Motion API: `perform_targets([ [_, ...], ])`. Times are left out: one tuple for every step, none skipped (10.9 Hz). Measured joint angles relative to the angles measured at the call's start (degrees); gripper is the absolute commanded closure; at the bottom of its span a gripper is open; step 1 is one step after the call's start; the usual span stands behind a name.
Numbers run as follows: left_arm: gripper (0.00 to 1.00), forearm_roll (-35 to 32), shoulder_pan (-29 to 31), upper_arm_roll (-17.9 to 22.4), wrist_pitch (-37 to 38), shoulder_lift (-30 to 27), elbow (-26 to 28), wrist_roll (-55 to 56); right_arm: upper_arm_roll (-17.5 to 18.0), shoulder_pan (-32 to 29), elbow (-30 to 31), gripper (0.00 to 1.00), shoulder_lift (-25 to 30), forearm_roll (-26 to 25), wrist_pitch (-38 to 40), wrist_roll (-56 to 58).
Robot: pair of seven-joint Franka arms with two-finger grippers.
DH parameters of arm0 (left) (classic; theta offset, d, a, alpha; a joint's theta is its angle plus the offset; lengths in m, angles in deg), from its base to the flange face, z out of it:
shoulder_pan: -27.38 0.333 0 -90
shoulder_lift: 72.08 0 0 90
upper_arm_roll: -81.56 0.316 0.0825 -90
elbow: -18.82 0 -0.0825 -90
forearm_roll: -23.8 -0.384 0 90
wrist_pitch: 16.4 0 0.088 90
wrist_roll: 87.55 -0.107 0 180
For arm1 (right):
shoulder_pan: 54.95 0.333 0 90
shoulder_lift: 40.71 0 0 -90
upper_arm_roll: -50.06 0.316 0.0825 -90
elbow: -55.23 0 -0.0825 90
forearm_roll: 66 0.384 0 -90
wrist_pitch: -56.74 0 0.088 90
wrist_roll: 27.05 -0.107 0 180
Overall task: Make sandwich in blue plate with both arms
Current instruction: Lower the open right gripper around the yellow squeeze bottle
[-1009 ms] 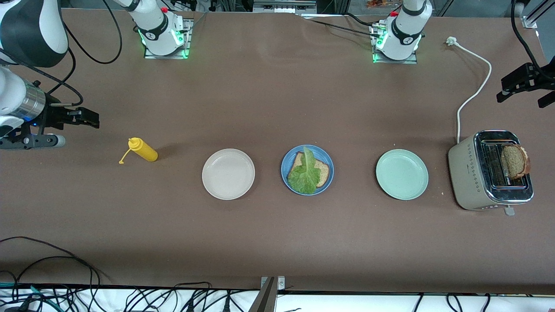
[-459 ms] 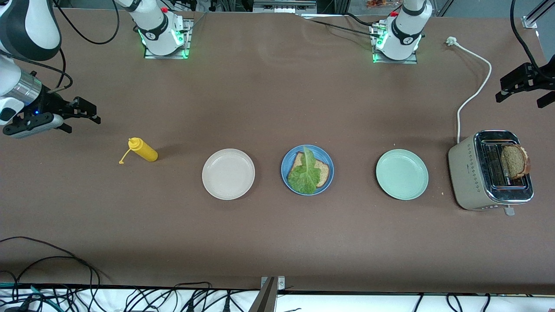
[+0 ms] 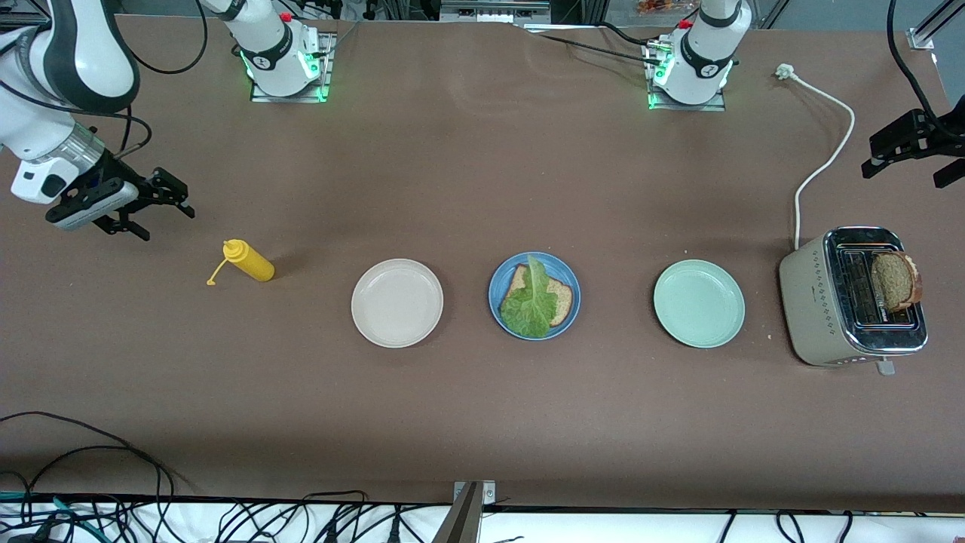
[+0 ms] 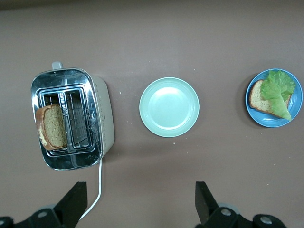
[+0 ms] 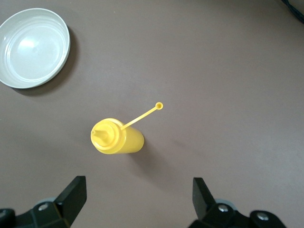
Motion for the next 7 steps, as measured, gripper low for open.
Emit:
perform_targets([
  [0.0, 0.0, 0.0, 0.0, 0.0, 0.0, 0.0, 0.0, 0.0, 0.0, 2.4, 0.01, 0.4, 3.2, -3.0, 4.1],
  [0.0, 0.0, 0.0, 0.0, 0.0, 0.0, 0.0, 0.0, 0.0, 0.1, 4.3, 0.01, 0.6, 8.0, -5.1, 9.4],
  [0.0, 0.0, 0.0, 0.0, 0.0, 0.0, 0.0, 0.0, 0.0, 0.1, 5.7, 0.01, 0.5, 14.1, -6.4, 15.5],
  [0.0, 0.0, 0.0, 0.0, 0.0, 0.0, 0.0, 0.0, 0.0, 0.1, 6.7, 0.0, 0.2, 20.6, -7.2, 22.0],
  [0.0, 0.0, 0.0, 0.0, 0.0, 0.0, 0.0, 0.0, 0.0, 0.2, 7.4, 0.0, -0.4, 26.4, -7.5, 27.9],
  [0.0, 0.0, 0.0, 0.0, 0.0, 0.0, 0.0, 0.0, 0.0, 0.2, 7.7, 0.0, -1.4, 31.0, -7.6, 32.7],
  [0.0, 0.0, 0.0, 0.0, 0.0, 0.0, 0.0, 0.0, 0.0, 0.2, 7.7, 0.0, -2.6, 34.3, -7.6, 36.2],
])
